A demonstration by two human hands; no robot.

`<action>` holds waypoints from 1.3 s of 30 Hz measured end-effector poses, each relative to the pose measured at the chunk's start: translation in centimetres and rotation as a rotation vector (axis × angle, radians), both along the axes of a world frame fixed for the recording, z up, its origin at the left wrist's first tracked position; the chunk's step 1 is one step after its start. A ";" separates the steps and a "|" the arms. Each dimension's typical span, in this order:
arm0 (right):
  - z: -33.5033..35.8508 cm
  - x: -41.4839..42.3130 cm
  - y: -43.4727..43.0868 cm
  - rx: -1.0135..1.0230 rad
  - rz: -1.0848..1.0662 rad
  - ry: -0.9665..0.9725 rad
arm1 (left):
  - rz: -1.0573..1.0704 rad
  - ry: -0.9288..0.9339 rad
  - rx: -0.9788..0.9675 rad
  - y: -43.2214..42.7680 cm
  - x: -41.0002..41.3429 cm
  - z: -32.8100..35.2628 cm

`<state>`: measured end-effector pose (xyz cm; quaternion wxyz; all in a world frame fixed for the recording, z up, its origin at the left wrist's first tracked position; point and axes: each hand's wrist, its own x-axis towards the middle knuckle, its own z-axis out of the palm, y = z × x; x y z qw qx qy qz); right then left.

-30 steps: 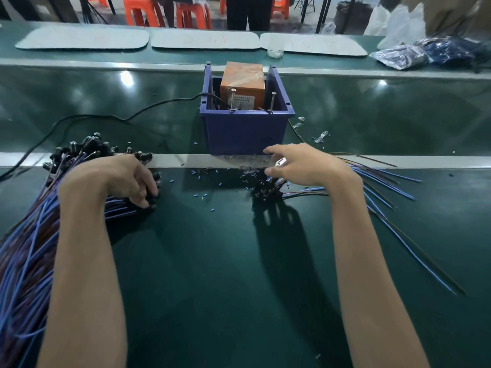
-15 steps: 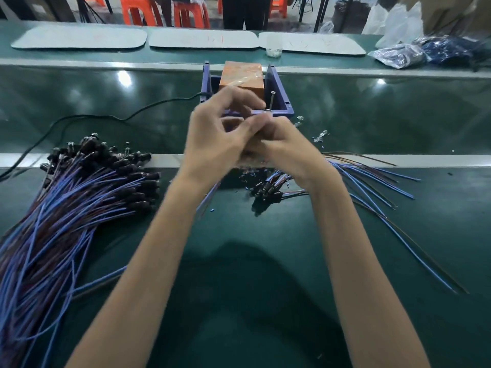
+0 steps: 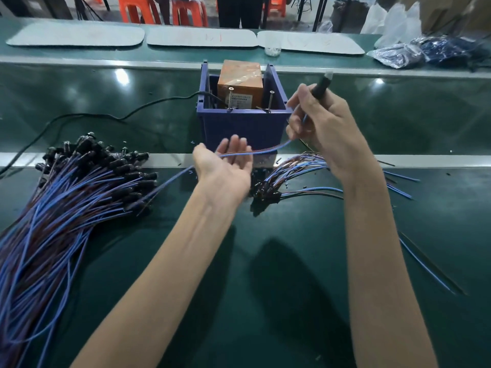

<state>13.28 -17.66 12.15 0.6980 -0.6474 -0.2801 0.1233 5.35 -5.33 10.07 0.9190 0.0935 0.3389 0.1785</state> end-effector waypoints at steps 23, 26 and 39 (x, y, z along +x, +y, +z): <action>-0.2 -0.2 0.4 -0.349 -0.121 -0.075 | 0.217 -0.083 0.306 2.0 -0.4 0.6; -0.4 0.0 0.9 -0.313 -0.315 -0.018 | 0.066 -0.108 0.454 1.6 -0.4 0.7; 0.2 -0.9 1.6 -0.044 -0.242 0.066 | -0.650 -0.121 1.175 0.2 -0.8 0.5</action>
